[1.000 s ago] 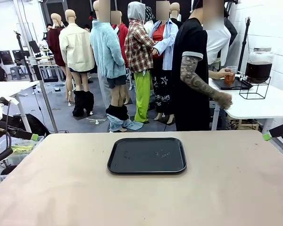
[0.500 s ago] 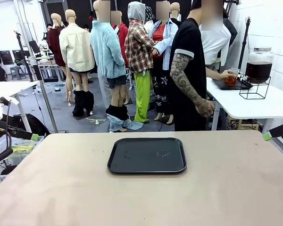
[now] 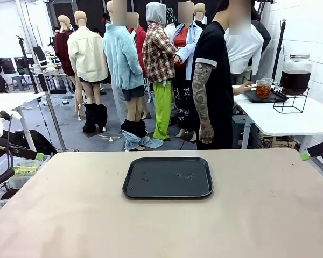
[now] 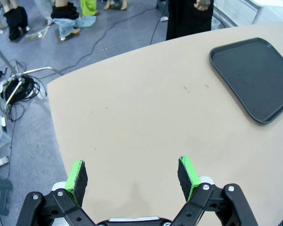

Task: Pour the drink into the iced cup.
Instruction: Open the gripper to release the iced cup you were holding.

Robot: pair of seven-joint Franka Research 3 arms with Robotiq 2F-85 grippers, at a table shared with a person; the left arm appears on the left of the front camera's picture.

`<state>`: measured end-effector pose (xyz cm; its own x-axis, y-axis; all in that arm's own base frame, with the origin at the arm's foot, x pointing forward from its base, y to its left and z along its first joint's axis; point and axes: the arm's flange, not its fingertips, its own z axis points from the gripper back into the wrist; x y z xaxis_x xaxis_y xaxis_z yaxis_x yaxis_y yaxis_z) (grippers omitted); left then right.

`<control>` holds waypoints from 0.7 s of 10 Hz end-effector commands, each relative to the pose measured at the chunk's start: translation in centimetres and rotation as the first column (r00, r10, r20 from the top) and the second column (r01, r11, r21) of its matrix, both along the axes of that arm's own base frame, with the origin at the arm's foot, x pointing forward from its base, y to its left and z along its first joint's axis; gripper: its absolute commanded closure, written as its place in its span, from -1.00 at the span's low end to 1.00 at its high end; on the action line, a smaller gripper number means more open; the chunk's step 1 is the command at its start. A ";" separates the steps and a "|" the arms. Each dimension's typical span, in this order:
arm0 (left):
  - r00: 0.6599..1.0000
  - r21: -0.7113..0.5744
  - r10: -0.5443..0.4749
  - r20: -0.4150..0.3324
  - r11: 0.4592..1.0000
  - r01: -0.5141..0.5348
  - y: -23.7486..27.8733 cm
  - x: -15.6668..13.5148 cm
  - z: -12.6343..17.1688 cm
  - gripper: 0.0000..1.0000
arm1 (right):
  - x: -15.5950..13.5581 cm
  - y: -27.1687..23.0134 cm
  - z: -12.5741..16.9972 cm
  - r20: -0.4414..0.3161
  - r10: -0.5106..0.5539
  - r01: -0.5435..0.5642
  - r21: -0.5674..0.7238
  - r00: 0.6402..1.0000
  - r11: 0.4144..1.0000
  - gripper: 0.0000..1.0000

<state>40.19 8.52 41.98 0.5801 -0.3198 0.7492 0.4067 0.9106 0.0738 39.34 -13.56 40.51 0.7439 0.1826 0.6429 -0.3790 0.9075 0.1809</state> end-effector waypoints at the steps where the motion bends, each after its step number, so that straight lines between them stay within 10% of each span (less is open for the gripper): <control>1: 1.000 0.002 0.010 0.013 1.000 -0.010 0.0 0.0 -0.2 -1.00 | 0.0 -0.2 0.0 0.003 0.016 -0.016 -0.013 1.000 1.000 -1.00; 7: 1.000 0.002 0.010 0.013 1.000 -0.010 0.0 0.0 -0.2 -1.00 | 0.0 -0.2 0.0 0.003 0.016 -0.016 -0.013 1.000 1.000 -1.00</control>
